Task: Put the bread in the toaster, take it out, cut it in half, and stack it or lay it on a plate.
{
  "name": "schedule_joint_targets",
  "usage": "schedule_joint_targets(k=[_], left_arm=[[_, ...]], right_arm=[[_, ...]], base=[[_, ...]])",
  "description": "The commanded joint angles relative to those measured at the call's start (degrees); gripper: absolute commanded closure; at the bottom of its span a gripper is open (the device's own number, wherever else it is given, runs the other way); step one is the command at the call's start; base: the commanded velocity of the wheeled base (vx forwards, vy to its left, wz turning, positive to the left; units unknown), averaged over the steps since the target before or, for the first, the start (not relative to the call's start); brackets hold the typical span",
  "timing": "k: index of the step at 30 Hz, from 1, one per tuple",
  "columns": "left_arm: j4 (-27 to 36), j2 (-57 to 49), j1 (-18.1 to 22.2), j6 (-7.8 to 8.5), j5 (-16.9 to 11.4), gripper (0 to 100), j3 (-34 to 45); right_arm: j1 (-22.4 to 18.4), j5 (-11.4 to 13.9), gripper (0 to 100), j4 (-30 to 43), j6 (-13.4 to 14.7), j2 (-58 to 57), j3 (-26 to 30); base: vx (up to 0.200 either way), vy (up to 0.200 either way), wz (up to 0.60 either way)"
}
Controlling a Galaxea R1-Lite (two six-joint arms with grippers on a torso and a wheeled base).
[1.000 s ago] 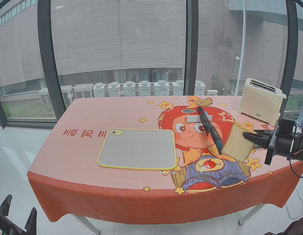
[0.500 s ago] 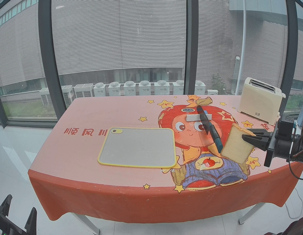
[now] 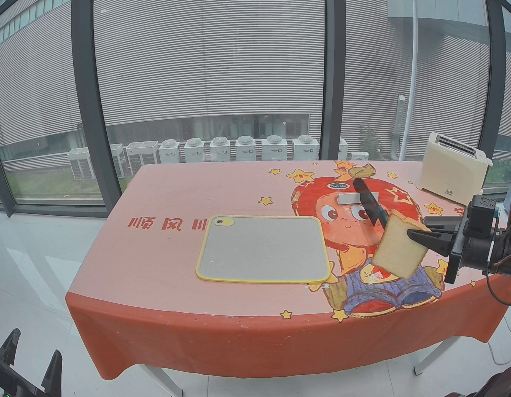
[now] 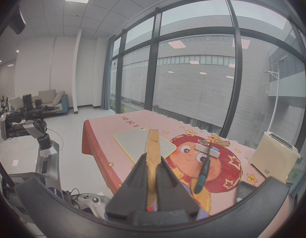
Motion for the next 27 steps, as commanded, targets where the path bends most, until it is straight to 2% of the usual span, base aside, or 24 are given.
schedule_joint_targets(k=[1, 5, 10, 15, 27], left_arm=[[-0.01, 0.08, 0.02, 0.04, -0.04, 0, 1.01], [-0.01, 0.08, 0.02, 0.04, -0.04, 0, 1.01], [-0.01, 0.08, 0.02, 0.04, -0.22, 0, 1.01], [-0.01, 0.08, 0.02, -0.05, -0.22, 0, 1.01], [-0.01, 0.08, 0.02, -0.05, -0.22, 0, 1.01]], right_arm=[[0.23, 0.00, 100, 0.00, 0.04, 0.03, 0.00], [0.23, -0.08, 100, 0.00, 0.04, 0.03, 0.00], [1.72, -2.98, 100, 0.00, 0.48, 0.12, 0.26], [1.81, -4.65, 100, 0.00, 0.48, 0.12, 0.44], [1.90, -4.83, 100, 0.00, 0.48, -0.50, 1.49]], base=[[0.000, 0.000, 0.00], [0.000, 0.000, 0.00], [0.000, 0.000, 0.00], [0.000, 0.000, 0.00], [0.000, 0.000, 0.00]])
